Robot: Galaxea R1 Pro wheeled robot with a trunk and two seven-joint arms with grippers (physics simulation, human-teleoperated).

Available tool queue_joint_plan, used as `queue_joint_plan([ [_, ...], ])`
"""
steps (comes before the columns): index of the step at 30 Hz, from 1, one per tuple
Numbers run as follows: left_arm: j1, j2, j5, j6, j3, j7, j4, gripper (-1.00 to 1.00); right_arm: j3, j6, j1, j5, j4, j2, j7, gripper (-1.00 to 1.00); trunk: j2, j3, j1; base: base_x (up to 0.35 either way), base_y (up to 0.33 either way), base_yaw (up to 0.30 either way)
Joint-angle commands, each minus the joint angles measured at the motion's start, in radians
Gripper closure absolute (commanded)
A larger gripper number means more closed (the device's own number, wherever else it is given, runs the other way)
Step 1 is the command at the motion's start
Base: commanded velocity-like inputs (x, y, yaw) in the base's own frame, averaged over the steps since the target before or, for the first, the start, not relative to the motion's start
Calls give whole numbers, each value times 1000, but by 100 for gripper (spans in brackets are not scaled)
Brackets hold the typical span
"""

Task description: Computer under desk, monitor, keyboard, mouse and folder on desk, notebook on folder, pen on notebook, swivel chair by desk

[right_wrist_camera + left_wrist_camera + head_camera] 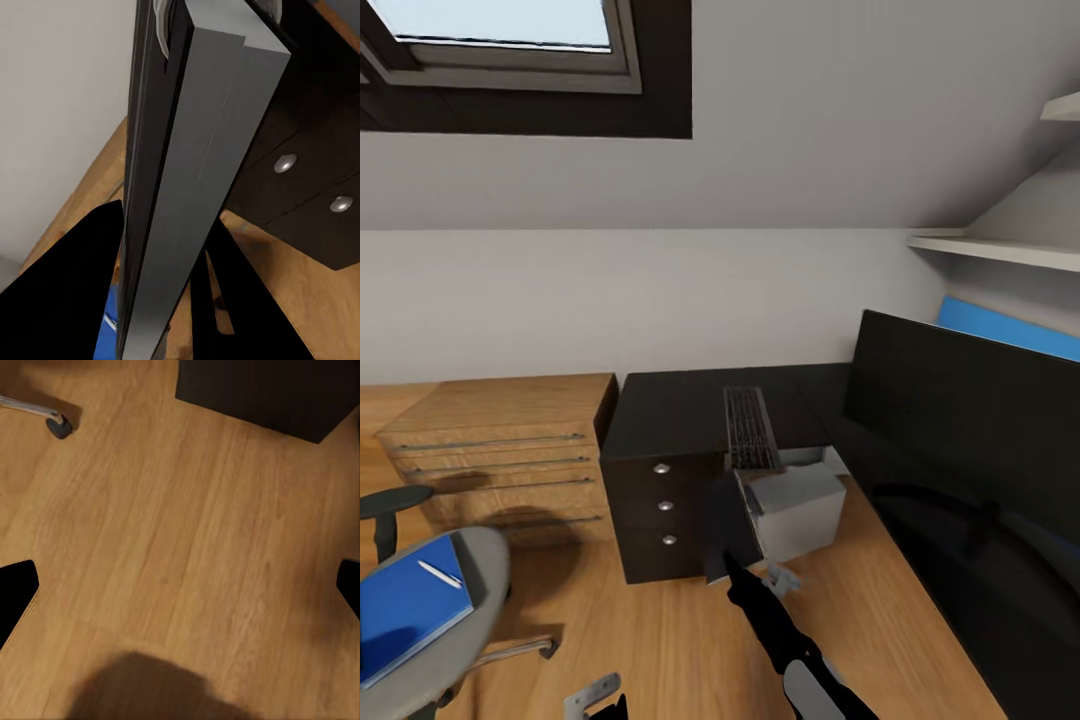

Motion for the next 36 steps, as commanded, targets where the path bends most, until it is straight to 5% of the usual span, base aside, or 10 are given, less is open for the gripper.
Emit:
queue_joint_plan([
  [1, -1, 1, 10, -7, -8, 7, 0, -100, 14, -5, -1, -12, 1, 0, 4, 100, -1, -1, 1, 285, 233, 0],
  [9, -1, 0, 8, -8, -9, 7, 0, -100, 85, -6, -1, -12, 1, 32, 2, 100, -1, -1, 1, 285, 231, 0],
  [28, -1, 0, 10, -8, -10, 7, 1, -100, 82, -51, -1, -27, -7, 34, 1, 100, -1, -1, 1, 290, 120, 0],
  [29, -1, 0, 10, -8, -10, 7, 1, -100, 81, -54, -1, -130, -6, 32, -1, 100, -1, -1, 1, 192, 1, 0],
  [35, -1, 0, 9, -9, -9, 7, 0, -100, 81, 25, -1, -330, -6, 26, 1, 100, -1, -1, 1, 234, 0, 0],
  [36, -1, 0, 9, -9, -10, 7, 0, -100, 80, 105, -1, -385, -7, 23, 3, 100, -1, -1, 1, 319, 0, 0],
])
